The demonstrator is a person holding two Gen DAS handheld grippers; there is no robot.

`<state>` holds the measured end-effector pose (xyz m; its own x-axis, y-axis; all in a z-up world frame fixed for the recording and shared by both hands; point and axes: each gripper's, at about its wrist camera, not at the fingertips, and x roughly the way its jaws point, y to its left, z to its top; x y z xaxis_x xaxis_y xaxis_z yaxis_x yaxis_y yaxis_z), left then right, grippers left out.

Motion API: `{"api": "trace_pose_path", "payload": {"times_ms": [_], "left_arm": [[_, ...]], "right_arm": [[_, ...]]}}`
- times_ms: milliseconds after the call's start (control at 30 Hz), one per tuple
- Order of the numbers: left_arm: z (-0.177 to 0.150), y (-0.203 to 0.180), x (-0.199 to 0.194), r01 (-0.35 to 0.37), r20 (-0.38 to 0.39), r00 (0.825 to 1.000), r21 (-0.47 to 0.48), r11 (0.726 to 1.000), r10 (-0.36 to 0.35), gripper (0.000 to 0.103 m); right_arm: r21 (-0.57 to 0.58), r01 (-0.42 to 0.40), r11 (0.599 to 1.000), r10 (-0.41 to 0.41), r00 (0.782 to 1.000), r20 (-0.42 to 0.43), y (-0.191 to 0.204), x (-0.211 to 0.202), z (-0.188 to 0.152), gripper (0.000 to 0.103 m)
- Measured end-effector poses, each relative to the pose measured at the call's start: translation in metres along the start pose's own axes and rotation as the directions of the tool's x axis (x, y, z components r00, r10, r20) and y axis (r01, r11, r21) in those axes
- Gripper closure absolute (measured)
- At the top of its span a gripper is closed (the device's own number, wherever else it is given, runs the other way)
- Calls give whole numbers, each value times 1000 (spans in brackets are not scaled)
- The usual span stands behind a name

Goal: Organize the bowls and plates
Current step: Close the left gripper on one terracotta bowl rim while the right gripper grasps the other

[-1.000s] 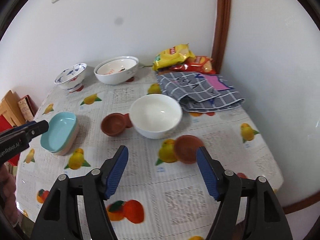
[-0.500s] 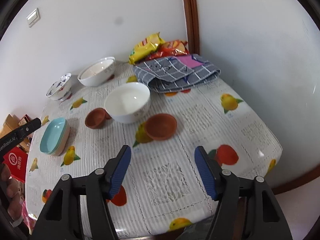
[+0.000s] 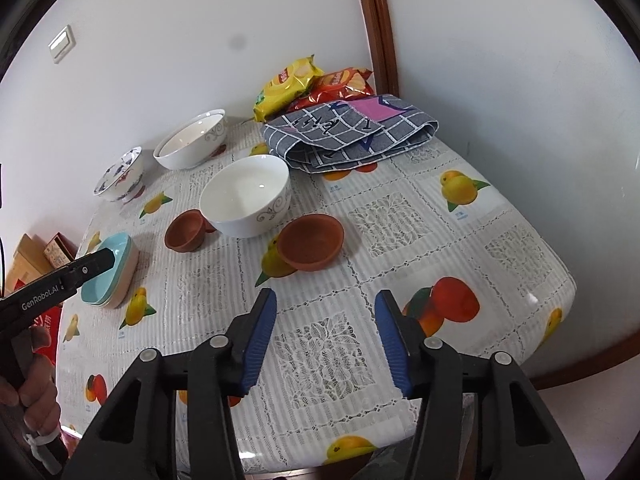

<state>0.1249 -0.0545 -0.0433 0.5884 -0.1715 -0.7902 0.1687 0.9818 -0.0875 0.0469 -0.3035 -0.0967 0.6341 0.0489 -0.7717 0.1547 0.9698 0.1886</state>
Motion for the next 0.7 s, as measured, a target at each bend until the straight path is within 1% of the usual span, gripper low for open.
{"api": "trace_pose_path", "payload": {"times_ms": [167,233,300,400,700], "left_arm": [[5,3,20,-10,-28,1000,-5,1000,10,64],[8,4,29,-15,-39,999,-10,1000,15,64],[11,6,39,-21,-50,999,-14,1000,20,61],[15,7,53,-29,-66,997,-19,999,28,59],[30,26,90,-53,-91,995,-80,995,46,59]], "right_arm": [[18,22,1000,-22,1000,-13,-6,22,5,53],[34,18,999,-17,1000,-13,-9,31,9,54],[47,12,999,-11,1000,-9,-12,38,13,58],[50,5,999,-4,1000,-16,-13,51,20,60],[52,-3,999,6,999,-54,-10,94,38,62]]}}
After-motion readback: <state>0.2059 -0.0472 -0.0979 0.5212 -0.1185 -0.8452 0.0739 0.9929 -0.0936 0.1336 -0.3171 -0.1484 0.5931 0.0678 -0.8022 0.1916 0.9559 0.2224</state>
